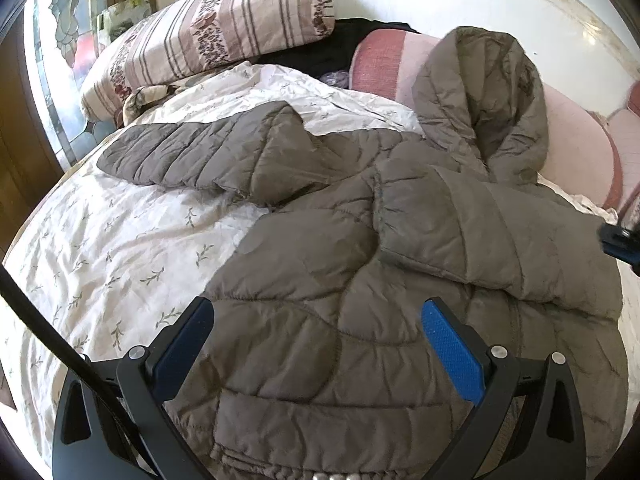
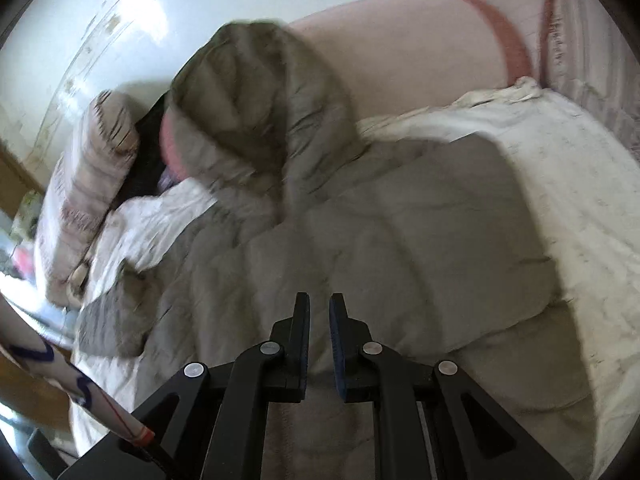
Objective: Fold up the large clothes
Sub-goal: 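Lift the sleeve with the right tool and lay it across the jacket front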
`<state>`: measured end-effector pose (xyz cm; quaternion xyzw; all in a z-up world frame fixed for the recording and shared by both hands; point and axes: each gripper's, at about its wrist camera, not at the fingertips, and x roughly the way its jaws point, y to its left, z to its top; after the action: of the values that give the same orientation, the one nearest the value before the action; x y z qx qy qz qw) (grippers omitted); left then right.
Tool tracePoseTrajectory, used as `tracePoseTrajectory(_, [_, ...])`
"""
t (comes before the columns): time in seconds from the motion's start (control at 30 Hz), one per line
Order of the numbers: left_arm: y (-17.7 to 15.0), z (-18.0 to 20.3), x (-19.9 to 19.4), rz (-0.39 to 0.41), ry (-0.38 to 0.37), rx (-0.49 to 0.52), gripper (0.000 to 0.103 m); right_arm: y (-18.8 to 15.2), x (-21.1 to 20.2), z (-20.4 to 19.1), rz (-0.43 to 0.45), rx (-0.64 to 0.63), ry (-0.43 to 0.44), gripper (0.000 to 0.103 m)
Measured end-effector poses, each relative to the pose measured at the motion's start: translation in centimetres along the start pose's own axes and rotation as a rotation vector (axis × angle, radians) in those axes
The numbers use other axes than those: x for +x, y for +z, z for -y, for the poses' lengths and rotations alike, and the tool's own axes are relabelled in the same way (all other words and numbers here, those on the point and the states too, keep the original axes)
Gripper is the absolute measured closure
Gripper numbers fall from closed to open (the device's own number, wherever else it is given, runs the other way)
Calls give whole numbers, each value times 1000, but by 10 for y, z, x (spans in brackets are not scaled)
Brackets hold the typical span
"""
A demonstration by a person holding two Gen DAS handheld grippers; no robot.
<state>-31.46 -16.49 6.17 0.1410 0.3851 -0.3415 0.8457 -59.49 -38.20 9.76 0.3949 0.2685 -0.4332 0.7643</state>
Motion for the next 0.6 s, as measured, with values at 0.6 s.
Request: tracePoseTrajectory(0.6, [3, -12, 52, -148, 73, -43, 0, -4, 34, 75, -41, 115, -173, 90])
